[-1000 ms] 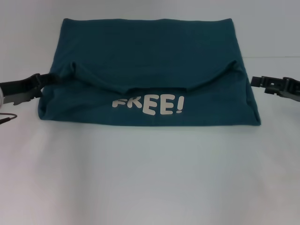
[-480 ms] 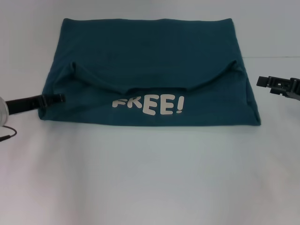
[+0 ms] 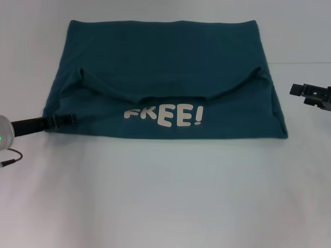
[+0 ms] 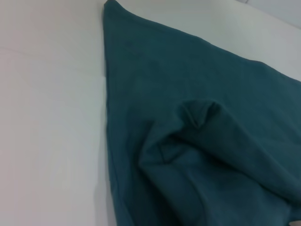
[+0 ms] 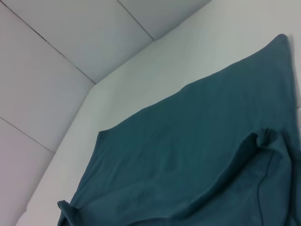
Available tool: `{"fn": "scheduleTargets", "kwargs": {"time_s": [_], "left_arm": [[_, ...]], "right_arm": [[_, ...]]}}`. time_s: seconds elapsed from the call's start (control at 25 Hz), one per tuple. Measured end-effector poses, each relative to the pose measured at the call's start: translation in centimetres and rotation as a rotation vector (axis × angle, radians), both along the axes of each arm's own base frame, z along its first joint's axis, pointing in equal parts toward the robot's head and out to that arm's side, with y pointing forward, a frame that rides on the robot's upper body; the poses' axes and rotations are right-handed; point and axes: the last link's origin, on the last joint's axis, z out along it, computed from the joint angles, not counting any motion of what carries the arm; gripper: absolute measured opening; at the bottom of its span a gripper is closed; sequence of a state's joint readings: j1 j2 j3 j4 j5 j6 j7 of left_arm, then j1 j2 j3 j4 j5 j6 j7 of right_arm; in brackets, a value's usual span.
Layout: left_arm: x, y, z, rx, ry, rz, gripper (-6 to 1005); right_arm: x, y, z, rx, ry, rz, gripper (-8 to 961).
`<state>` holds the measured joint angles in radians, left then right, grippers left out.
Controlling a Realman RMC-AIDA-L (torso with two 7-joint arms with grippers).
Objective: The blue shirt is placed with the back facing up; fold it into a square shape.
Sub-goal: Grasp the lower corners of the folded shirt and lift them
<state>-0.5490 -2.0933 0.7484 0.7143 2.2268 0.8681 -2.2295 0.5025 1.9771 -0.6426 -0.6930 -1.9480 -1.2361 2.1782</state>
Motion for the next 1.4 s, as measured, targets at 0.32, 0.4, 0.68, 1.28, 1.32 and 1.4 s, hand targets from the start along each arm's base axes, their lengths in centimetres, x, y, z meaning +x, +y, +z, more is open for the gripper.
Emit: {"fn": "scheduleTargets", "kwargs": {"time_s": [0.32,0.4,0.68,1.28,1.32,1.4], "left_arm": [[-0.2,0.0,0.4,0.01,-0.01,0.009,682],[-0.2,0.0,0.4,0.009,-0.01,0.01,597],[0.0,-0.1,0.5,-0.004,-0.021,-0.001,320],[0.7,1.0,4.8,0.032,-0.19,0.059,36],[0.7,1.0,4.9,0.034,-0.193,0.063,36],[0.8,1.2,5.0,0.038,-0.199,0.069,36]], "right_arm": [[0.3,0.0,0.1,0.002,-0.01,-0.009,785],[0.4,-0.1,0.1,0.0,-0.012,-0.009,785],[0.4,-0.2,-0.2,-0.013,-0.014,-0.006,785],[0.8,1.6,2.0,-0.158,-0.179,-0.121,785],[0.8,1.8,1.9,-0.162,-0.184,-0.137,785],[0.6,2.3,1.6,-0.172,-0.202,-0.165,785]]}}
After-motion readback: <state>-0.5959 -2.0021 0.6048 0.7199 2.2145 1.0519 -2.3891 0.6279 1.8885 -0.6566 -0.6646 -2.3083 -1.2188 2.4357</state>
